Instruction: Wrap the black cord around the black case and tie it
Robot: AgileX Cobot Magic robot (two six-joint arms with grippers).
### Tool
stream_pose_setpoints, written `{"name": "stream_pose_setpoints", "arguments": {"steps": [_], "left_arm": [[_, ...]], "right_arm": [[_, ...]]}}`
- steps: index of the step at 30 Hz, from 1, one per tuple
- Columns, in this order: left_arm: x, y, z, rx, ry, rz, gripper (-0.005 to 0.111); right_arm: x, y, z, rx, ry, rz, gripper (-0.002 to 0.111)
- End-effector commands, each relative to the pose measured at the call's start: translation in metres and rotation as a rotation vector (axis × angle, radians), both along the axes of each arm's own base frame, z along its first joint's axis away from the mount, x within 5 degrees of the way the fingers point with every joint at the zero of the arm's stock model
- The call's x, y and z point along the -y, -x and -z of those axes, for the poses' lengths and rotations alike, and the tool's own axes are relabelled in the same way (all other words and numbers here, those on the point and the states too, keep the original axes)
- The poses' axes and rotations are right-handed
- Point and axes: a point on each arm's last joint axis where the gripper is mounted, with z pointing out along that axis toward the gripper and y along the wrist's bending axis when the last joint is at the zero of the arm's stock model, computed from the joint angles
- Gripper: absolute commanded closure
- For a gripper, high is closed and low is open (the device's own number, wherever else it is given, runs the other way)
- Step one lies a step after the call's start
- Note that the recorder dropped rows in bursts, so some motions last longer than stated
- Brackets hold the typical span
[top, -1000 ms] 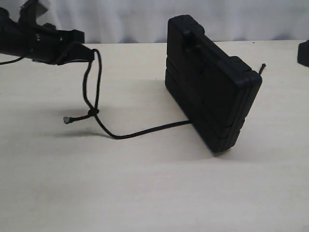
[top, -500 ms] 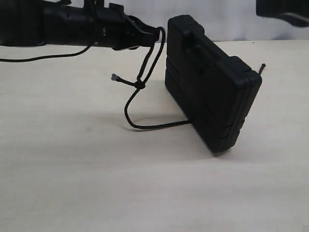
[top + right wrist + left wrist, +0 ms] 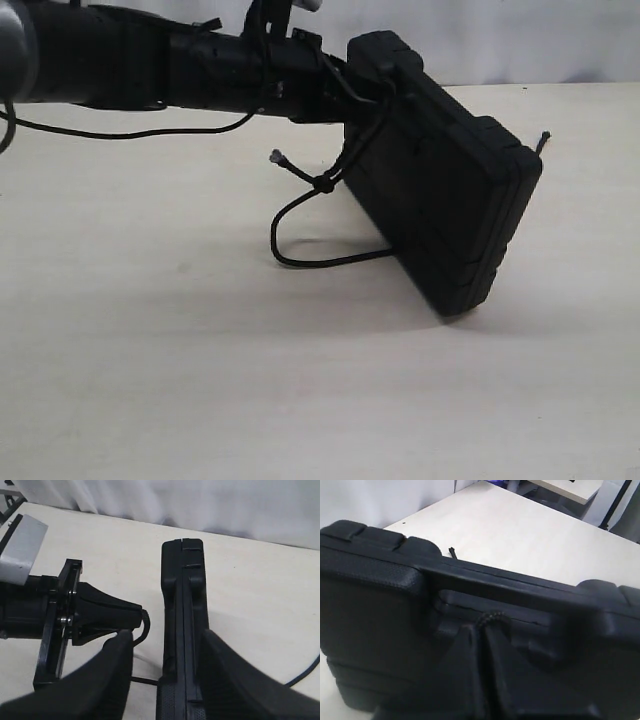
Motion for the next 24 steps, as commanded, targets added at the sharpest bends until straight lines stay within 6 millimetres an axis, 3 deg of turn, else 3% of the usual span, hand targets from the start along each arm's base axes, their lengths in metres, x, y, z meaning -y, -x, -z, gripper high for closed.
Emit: {"name": "stream_pose_setpoints", "arguments": {"steps": [1,6,11,17,24], "left_arm": [[0.011,-0.005,0.005,0.014,0.012,0.041,0.107],[0.013,-0.008,0.003,0.070,-0.008,0.059,0.107],[0.021,-0.012,0.002,0.088,-0.010,0.056,0.107],[0.025,-0.016,0.023,0.063,-0.043,0.061,0.107],[0.027,-0.019,0.015,0.089,-0.029,0.065,0.107]], "right_arm": [[-0.001,-0.010,0.006,-0.007,0.027,-0.025,0.068],[-0.006,-0.023,0.020,-0.041,0.030,-0.038,0.068],[-0.006,-0.024,0.020,-0.028,0.038,-0.051,0.068],[-0.006,-0.024,0.022,-0.041,0.041,-0.054,0.068],[-0.008,-0.028,0.030,-0.081,0.055,-0.068,0.068]]}}
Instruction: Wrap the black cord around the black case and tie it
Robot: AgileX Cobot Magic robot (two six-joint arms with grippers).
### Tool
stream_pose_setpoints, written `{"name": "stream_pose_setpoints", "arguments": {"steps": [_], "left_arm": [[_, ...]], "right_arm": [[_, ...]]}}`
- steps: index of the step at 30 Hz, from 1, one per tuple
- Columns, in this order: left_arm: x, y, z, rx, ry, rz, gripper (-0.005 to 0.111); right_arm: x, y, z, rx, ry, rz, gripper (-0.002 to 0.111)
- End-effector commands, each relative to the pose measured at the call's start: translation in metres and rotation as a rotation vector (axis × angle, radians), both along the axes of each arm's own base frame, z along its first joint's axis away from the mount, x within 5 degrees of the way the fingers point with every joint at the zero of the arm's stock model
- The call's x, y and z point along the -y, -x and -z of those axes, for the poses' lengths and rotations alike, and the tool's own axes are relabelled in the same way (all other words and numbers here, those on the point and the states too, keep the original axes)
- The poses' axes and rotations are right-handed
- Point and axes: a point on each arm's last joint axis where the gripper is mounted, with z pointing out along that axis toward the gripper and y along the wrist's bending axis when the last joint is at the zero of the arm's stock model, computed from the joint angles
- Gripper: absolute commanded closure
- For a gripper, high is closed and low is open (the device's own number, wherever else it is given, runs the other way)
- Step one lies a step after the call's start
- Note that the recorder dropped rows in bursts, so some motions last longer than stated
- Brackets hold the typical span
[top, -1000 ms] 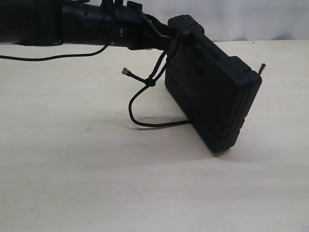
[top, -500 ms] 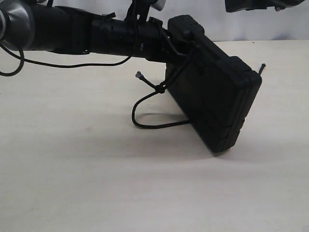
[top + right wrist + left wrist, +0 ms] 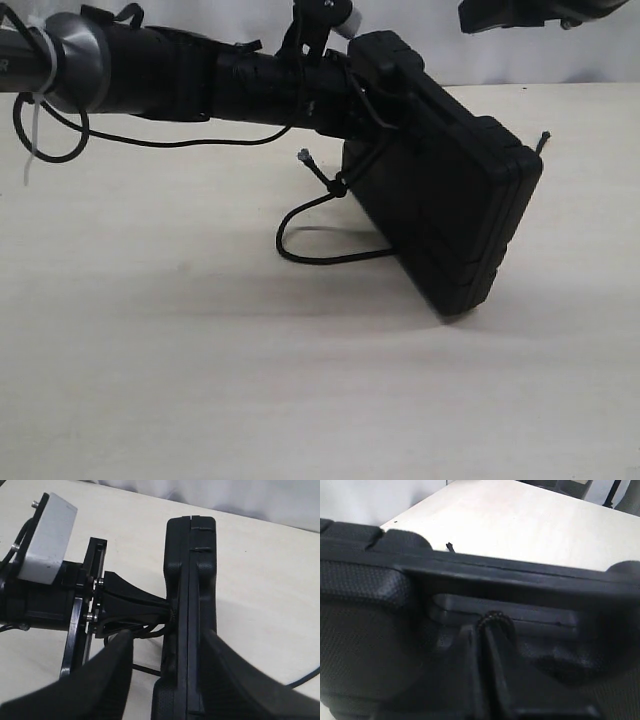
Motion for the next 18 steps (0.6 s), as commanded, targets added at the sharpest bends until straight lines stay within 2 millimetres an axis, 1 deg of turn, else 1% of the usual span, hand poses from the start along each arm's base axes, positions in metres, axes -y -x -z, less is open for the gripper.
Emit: {"name": "stream_pose_setpoints", "arguments": {"steps": [1,8,11,14,15,18], "left_arm": [[0.004,-0.002,-0.009,0.022,0.025,0.006,0.107],[0.005,-0.002,-0.009,0.024,0.026,0.006,0.107],[0.005,-0.002,-0.010,0.024,0.028,0.010,0.107],[0.006,-0.001,-0.010,0.024,0.029,0.014,0.107],[0.006,-0.001,-0.010,0.024,0.028,0.014,0.107],[0.007,-0.001,-0.010,0.024,0.028,0.015,0.107]], "right_arm": [[0.000,-0.002,0.003,-0.014,0.010,-0.008,0.068],[-0.004,-0.002,0.005,-0.021,-0.012,-0.046,0.068],[-0.006,-0.005,0.010,-0.045,-0.018,-0.066,0.068],[-0.006,-0.010,0.016,-0.057,-0.007,-0.052,0.068],[-0.006,-0.016,0.022,-0.068,0.002,-0.033,0.068],[-0.007,-0.024,0.033,-0.095,0.014,-0.030,0.068]]}}
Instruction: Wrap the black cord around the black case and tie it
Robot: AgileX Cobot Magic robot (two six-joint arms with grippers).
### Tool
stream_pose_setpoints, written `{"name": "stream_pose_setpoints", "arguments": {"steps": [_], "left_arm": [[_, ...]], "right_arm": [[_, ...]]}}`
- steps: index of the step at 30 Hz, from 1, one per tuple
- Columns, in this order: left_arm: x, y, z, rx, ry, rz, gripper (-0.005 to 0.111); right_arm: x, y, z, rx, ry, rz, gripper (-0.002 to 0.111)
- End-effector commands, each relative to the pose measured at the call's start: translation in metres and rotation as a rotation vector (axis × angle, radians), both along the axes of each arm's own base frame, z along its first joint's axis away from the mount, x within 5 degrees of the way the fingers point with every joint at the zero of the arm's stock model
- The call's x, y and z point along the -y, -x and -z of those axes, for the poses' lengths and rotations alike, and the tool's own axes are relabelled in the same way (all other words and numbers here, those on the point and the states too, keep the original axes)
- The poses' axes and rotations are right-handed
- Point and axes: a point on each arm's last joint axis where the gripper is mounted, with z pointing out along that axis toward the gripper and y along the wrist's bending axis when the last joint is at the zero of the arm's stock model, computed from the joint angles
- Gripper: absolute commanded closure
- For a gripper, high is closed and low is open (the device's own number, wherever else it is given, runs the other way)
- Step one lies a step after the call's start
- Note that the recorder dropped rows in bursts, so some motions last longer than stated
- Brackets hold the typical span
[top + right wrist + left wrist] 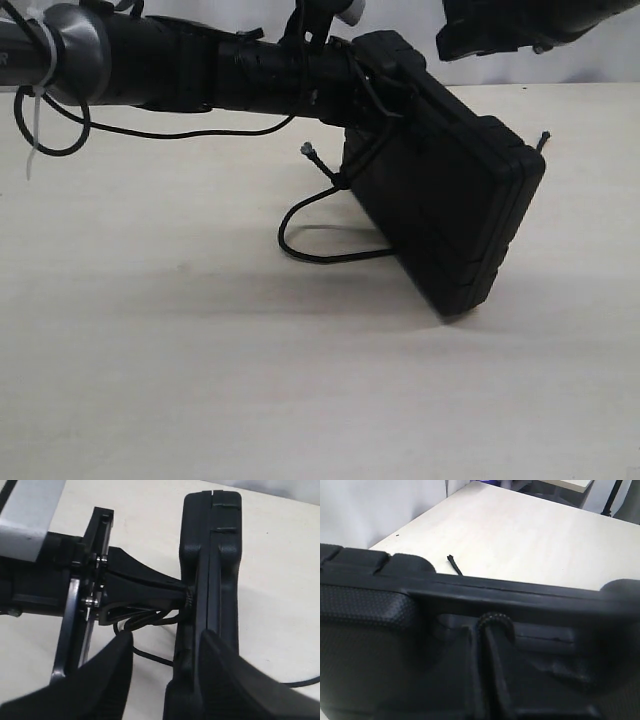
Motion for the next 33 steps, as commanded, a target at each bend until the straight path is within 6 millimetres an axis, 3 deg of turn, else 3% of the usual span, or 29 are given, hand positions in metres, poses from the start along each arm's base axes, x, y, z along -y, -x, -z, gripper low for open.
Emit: {"name": "stream_pose_setpoints", "arguments": {"steps": [1,13,21,28,33], "left_arm": [[0.005,0.002,-0.002,0.001,0.016,0.014,0.107],[0.005,0.002,-0.001,-0.006,0.017,0.013,0.107],[0.012,0.007,0.007,-0.031,0.028,0.059,0.107],[0.016,0.004,0.004,0.003,-0.001,0.020,0.107],[0.016,0.000,0.017,-0.007,-0.051,-0.035,0.107]], "right_arm": [[0.000,-0.014,0.017,-0.024,0.035,0.012,0.068],[0.001,-0.041,0.052,-0.051,0.117,0.037,0.070],[0.001,-0.043,0.055,-0.049,0.134,0.016,0.104],[-0.004,-0.040,0.054,-0.059,0.098,-0.037,0.104],[-0.005,-0.040,0.054,-0.065,0.099,-0.039,0.104]]}}
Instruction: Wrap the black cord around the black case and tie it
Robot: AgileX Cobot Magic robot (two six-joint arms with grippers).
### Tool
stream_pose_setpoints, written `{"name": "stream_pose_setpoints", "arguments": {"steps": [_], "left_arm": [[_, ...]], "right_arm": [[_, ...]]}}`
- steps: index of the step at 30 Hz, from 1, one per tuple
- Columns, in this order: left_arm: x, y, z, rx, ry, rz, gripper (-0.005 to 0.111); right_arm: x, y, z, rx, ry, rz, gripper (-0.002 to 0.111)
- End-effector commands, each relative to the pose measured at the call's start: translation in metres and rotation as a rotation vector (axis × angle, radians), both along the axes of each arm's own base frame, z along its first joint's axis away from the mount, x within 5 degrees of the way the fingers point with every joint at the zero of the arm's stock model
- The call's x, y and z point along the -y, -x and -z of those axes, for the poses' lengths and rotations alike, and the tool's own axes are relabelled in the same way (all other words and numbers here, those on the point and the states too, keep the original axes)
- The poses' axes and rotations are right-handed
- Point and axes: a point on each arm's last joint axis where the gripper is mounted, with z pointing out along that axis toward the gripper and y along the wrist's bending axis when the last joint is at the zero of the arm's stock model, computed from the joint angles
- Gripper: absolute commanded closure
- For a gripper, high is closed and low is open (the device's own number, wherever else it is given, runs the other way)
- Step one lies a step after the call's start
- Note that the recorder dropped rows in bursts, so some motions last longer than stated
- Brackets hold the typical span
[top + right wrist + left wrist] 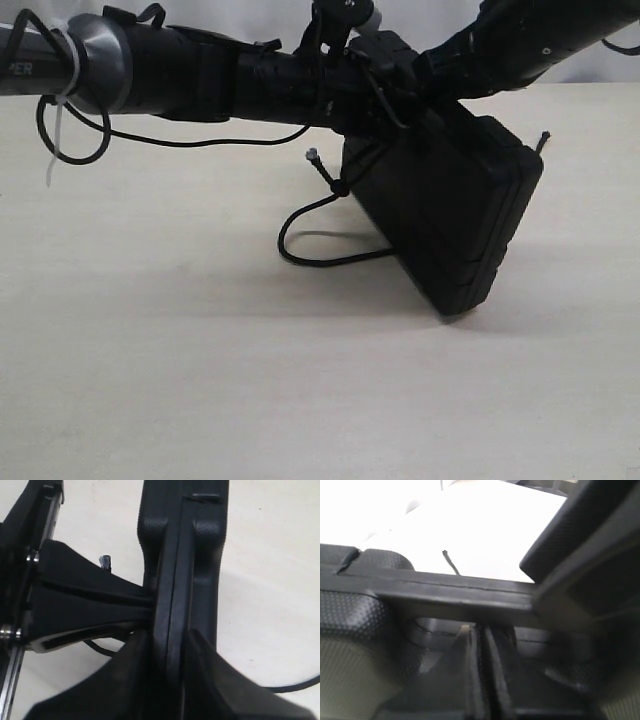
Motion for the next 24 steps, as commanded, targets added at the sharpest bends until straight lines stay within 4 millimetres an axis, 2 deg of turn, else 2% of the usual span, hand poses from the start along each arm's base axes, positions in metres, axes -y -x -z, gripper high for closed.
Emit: {"name": "stream_pose_setpoints", "arguments": {"steps": [1,9,14,24], "left_arm": [[0.005,-0.004,0.010,-0.010,-0.016,-0.023,0.107],[0.019,-0.006,-0.013,0.042,0.040,0.006,0.107],[0.025,-0.003,-0.012,0.048,0.017,-0.018,0.106],[0.023,-0.003,-0.011,0.068,-0.024,-0.012,0.072]], "right_arm": [[0.000,0.001,0.002,-0.014,0.000,-0.017,0.104],[-0.001,0.002,0.002,-0.021,0.000,-0.036,0.104],[-0.003,0.002,0.002,-0.022,-0.017,-0.057,0.104],[-0.003,0.003,0.002,-0.024,-0.016,-0.060,0.104]]}}
